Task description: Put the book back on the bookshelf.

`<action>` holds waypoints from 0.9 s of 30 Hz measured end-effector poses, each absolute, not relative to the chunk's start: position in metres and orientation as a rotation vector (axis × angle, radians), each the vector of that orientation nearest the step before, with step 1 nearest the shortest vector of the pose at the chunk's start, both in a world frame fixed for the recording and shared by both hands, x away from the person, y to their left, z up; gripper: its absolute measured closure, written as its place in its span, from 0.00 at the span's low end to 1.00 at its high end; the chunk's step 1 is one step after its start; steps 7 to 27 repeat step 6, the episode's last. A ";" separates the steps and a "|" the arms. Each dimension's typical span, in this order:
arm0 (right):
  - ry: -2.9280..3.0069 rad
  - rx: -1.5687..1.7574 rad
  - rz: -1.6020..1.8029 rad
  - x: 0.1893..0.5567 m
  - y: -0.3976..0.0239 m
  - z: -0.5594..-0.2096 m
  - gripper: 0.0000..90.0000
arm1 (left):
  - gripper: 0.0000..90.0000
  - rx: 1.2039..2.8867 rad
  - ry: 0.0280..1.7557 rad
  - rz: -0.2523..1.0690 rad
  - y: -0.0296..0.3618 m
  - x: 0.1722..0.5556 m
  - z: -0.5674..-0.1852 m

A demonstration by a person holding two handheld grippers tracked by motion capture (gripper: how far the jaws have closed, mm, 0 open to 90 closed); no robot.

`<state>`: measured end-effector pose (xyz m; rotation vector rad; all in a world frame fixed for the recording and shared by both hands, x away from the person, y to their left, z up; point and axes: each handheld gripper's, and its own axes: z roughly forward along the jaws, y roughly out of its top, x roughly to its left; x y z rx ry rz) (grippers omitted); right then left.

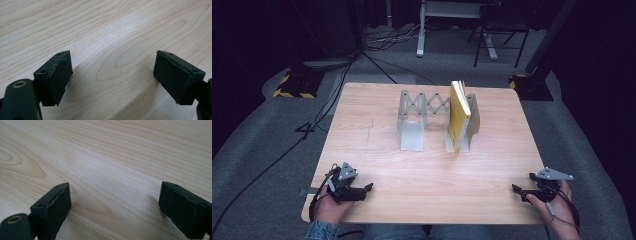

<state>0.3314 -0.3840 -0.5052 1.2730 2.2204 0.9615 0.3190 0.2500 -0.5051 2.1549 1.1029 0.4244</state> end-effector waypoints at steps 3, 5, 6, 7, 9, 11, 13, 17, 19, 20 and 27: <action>2.219 1.276 0.961 0.331 -0.384 -0.505 0.12 | 0.18 2.156 1.104 0.426 0.250 0.319 -0.505; 2.219 1.288 0.961 0.331 -0.384 -0.505 0.11 | 0.18 2.155 1.103 0.425 0.250 0.319 -0.505; 2.218 1.287 0.961 0.331 -0.384 -0.505 0.11 | 0.18 2.155 1.103 0.425 0.250 0.319 -0.505; 2.218 1.287 0.961 0.331 -0.384 -0.505 0.11 | 0.18 2.155 1.103 0.425 0.250 0.319 -0.505; 2.218 1.287 0.961 0.331 -0.384 -0.505 0.11 | 0.18 2.155 1.103 0.425 0.250 0.319 -0.505; 2.218 1.287 0.961 0.331 -0.384 -0.505 0.11 | 0.18 2.155 1.103 0.425 0.250 0.319 -0.505; 2.218 1.287 0.961 0.331 -0.384 -0.505 0.11 | 0.18 2.155 1.103 0.425 0.250 0.319 -0.505; 2.218 1.287 0.961 0.331 -0.384 -0.505 0.11 | 0.18 2.155 1.103 0.425 0.250 0.319 -0.505; 2.218 1.287 0.961 0.331 -0.384 -0.505 0.11 | 0.18 2.155 1.103 0.425 0.250 0.319 -0.505; 2.218 1.287 0.961 0.331 -0.384 -0.505 0.11 | 0.18 2.155 1.103 0.425 0.250 0.319 -0.505; 2.218 1.287 0.961 0.331 -0.384 -0.505 0.11 | 0.18 2.155 1.103 0.425 0.250 0.319 -0.505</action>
